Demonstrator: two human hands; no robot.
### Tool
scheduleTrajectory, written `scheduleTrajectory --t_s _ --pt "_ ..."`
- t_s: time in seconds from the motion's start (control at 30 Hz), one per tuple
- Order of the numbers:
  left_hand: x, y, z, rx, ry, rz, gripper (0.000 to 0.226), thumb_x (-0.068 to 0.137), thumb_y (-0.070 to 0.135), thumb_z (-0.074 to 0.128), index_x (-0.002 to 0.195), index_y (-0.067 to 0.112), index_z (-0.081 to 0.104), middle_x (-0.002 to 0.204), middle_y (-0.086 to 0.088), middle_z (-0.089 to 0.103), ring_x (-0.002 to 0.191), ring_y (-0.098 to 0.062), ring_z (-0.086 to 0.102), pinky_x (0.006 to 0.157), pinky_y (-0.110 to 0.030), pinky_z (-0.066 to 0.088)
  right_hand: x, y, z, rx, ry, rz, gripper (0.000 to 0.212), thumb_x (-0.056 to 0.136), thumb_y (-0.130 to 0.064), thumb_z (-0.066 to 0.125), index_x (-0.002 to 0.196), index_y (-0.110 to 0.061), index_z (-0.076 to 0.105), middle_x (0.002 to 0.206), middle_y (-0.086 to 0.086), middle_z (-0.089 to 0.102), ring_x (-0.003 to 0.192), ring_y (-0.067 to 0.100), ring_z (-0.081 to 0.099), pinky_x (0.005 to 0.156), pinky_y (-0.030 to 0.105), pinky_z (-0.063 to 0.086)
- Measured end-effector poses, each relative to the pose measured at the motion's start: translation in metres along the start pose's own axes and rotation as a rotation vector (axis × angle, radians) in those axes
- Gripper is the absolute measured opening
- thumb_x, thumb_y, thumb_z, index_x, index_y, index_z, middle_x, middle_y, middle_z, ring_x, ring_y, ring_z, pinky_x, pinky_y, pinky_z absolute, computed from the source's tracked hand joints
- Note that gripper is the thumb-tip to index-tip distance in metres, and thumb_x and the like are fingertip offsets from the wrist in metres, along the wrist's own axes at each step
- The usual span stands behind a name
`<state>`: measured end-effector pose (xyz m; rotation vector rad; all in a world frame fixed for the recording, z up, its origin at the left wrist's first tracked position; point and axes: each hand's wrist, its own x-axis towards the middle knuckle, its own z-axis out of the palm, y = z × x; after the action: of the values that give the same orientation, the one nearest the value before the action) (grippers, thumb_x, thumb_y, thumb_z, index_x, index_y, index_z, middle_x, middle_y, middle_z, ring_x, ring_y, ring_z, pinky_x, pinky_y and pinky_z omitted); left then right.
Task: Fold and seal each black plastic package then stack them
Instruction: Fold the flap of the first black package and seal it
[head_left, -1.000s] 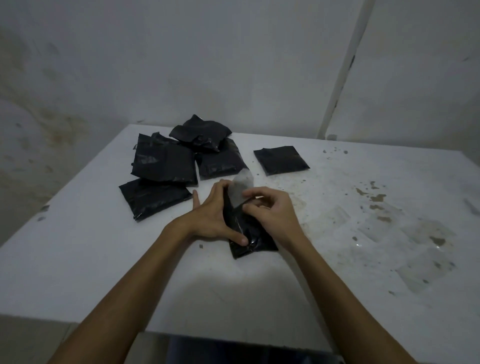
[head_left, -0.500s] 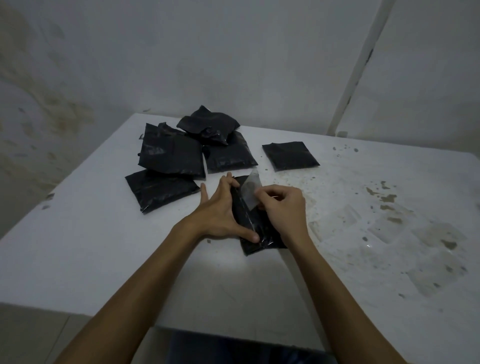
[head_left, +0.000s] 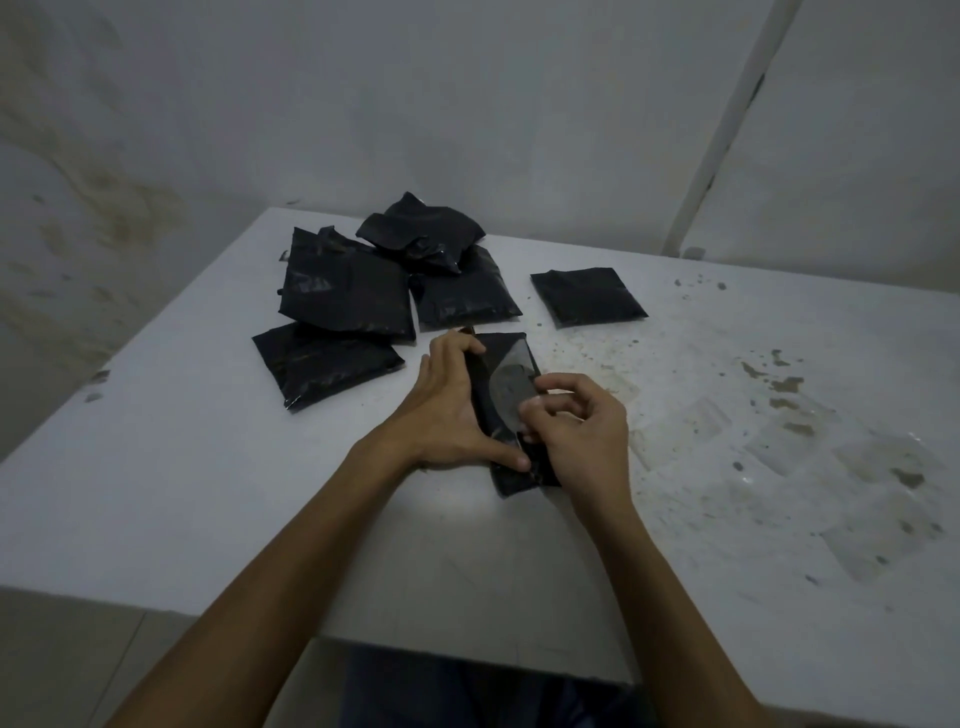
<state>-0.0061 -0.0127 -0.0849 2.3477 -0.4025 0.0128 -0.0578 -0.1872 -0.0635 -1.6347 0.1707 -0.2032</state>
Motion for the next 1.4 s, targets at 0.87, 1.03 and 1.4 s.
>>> scheduleTrajectory --t_s 0.87,1.03,1.4 --pt "0.037 0.033 0.006 0.117 0.391 -0.225 0.017 0.091 0.042 0.060 0.076 0.033 0.061 0.075 0.015 0.062 0.075 -0.012 0.056 0.103 -0.062 0.043 0.008 -0.002 -0.001 -0.138 -0.076 0.040 0.027 0.083 -0.003 0.080 0.101 -0.019 0.066 0.074 0.006 0.073 0.064 0.019 0.074 0.066 0.033 0.064" --pt "0.045 0.035 0.005 0.077 0.378 -0.332 0.028 0.090 0.050 0.050 0.072 0.030 0.057 0.076 0.011 0.064 0.082 -0.020 0.062 0.103 -0.067 0.041 0.012 -0.005 -0.003 -0.137 -0.134 0.071 0.036 0.083 0.001 0.079 0.109 -0.017 0.062 0.071 0.009 0.074 0.065 0.020 0.075 0.069 0.035 0.065" --pt "0.050 0.035 0.005 -0.110 0.396 -0.348 0.028 0.103 0.046 0.045 0.080 0.032 0.051 0.076 0.010 0.060 0.086 -0.023 0.062 0.102 -0.068 0.041 0.022 -0.017 -0.012 -0.069 -0.242 0.207 0.052 0.085 -0.008 0.082 0.126 -0.016 0.052 0.078 0.015 0.074 0.061 0.024 0.073 0.062 0.033 0.062"
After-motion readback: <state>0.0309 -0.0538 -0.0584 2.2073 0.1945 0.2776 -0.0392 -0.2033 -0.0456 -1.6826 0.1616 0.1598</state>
